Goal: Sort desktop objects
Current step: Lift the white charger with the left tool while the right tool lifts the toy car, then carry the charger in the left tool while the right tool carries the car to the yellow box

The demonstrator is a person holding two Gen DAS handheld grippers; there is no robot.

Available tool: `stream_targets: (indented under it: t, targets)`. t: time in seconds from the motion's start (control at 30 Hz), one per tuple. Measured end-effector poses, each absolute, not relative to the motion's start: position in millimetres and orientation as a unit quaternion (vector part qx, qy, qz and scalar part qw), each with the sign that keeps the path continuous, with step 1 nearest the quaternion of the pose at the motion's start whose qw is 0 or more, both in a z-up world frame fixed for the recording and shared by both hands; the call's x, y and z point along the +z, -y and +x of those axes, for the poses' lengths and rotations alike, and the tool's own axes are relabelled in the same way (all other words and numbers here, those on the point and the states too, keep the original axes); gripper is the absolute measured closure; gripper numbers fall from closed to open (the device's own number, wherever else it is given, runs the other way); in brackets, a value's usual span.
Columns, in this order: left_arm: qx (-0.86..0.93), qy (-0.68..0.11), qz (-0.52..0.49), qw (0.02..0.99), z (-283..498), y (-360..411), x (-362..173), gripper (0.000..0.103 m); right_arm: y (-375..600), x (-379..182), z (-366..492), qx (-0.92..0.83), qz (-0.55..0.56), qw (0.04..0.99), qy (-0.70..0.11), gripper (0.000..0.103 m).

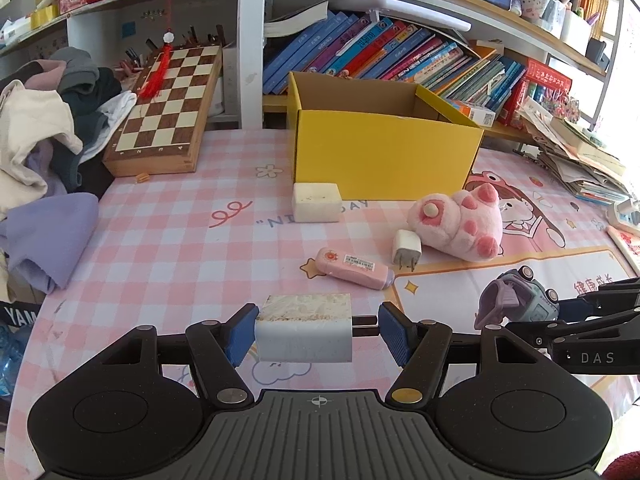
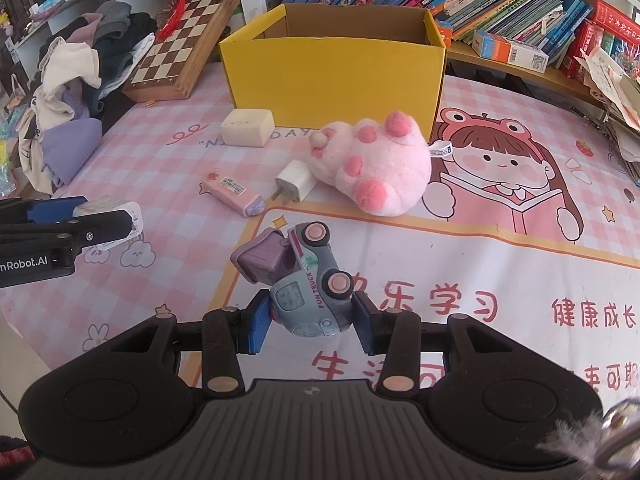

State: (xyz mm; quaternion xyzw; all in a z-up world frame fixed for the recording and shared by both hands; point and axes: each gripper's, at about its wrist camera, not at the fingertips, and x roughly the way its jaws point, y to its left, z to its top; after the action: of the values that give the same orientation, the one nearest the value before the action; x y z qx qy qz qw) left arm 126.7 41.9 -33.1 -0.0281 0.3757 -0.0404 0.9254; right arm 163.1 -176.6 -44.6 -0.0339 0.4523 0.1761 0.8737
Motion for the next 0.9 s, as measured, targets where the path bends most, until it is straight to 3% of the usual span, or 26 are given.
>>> stream_targets:
  t: [0.4,0.9]
  targets:
    - [-0.064,-0.359,-0.018,0.931,129.7,-45.1,-17.4,0.038,175.0,-36.1,165.0,0.176,-0.026,0.871,-0.458,0.062]
    - [-0.082,-0.306,-0.006,0.948,163.2,-37.3,27.0,0.038,179.3,13.0,208.9,0.201,-0.047,0.886,-0.414,0.062]
